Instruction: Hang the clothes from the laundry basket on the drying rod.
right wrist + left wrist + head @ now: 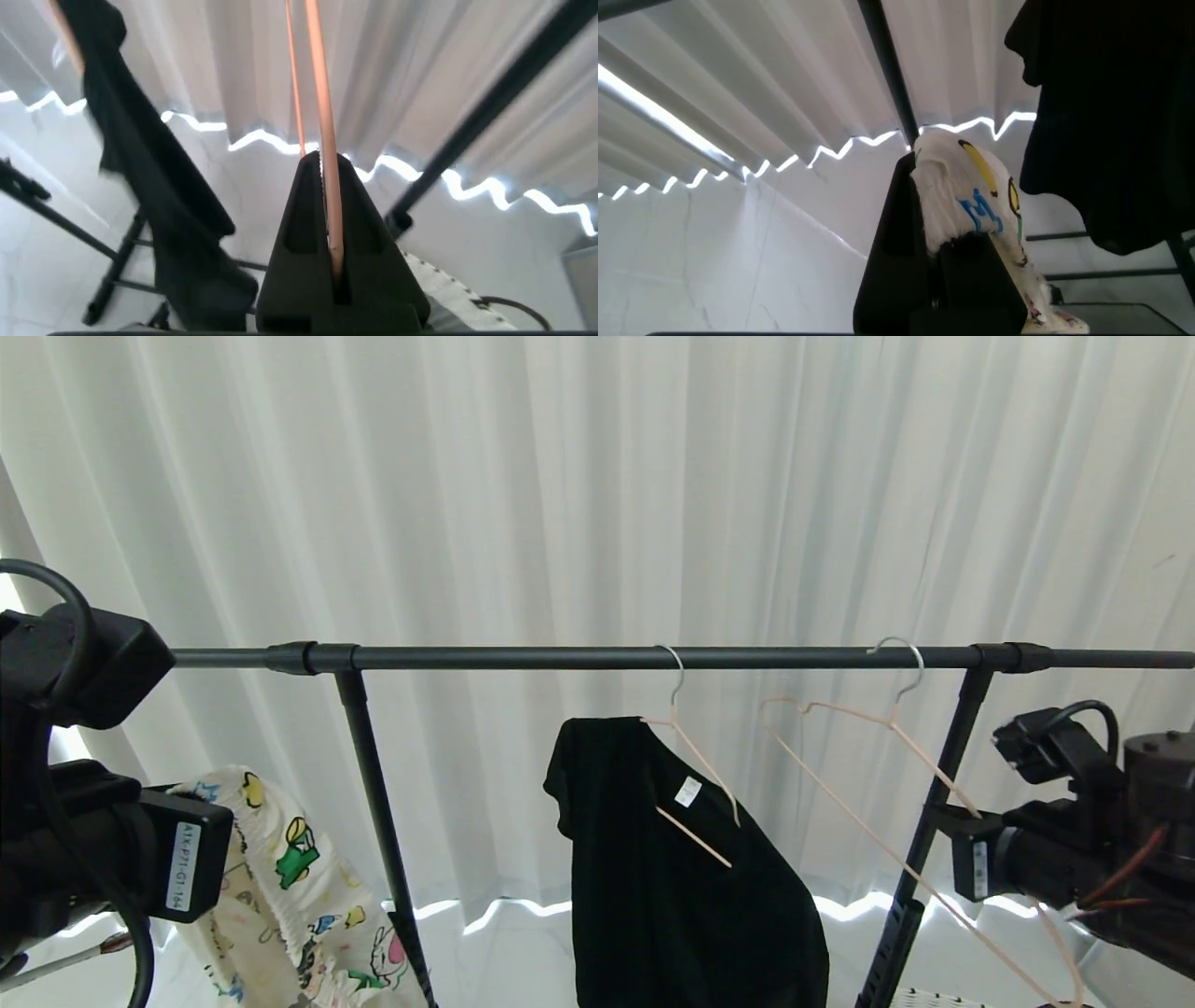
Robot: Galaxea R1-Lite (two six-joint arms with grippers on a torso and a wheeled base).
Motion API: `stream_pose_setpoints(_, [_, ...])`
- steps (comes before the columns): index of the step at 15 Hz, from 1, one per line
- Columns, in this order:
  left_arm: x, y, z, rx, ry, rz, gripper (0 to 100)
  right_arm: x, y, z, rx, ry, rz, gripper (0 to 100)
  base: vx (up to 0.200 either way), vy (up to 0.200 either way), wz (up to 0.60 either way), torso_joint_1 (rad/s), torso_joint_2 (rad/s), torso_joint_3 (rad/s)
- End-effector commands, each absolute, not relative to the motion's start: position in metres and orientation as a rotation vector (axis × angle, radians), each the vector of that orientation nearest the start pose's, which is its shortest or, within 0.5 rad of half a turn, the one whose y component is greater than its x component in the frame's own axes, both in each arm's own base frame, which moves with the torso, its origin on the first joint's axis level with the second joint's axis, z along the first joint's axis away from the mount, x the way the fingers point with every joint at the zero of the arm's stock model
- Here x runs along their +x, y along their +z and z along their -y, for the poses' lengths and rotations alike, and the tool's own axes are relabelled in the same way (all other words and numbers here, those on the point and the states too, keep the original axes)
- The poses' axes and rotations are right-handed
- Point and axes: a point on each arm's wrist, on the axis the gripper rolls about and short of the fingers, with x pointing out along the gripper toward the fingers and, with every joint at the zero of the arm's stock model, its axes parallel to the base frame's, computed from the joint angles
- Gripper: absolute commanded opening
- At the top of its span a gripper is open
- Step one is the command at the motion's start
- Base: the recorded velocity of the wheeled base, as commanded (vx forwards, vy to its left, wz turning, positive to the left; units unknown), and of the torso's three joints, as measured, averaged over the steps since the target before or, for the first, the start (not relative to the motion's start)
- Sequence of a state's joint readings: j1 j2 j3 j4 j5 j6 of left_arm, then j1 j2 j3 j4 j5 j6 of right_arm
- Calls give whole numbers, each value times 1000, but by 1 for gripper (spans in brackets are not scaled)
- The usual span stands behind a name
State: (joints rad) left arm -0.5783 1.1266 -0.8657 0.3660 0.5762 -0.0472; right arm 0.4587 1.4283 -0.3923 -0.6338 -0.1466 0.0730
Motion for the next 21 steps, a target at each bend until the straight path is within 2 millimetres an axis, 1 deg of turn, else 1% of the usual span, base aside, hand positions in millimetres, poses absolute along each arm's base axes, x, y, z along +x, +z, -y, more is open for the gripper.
stream_pose_setpoints(1, [123,239,68,300,2,-524,0,152,150,-71,-64,302,-332,0,-200,0,0,2,2,2])
stream_pose_setpoints(2, [123,240,69,298,-4,-516,0,144,150,-68,-79,307,-321,0,-200,0,0,2,2,2])
stream_pose_setpoints(6, [121,241,70,302,-15,-512,0,129,150,-60,-109,313,-321,0,-200,0,0,2,4,5])
stream_pose_setpoints(9, [121,241,70,300,-16,-509,0,122,152,-57,-118,321,-319,0,-200,0,0,-6,-1,4])
stream_pose_setpoints(13, [119,241,74,315,-39,-505,0,118,155,-56,-112,336,-300,0,-200,0,0,2,1,8])
stream_pose_setpoints(16, [119,238,76,324,-49,-512,0,113,156,-64,-117,410,-296,0,-200,0,0,2,4,1])
stream_pose_setpoints(18, [120,233,77,338,-51,-530,0,109,156,-71,-116,477,-295,0,-200,0,0,10,-2,5])
stream_pose_setpoints(21, [124,221,81,367,-54,-575,0,97,158,-92,-46,663,-320,0,0,0,0,0,0,0])
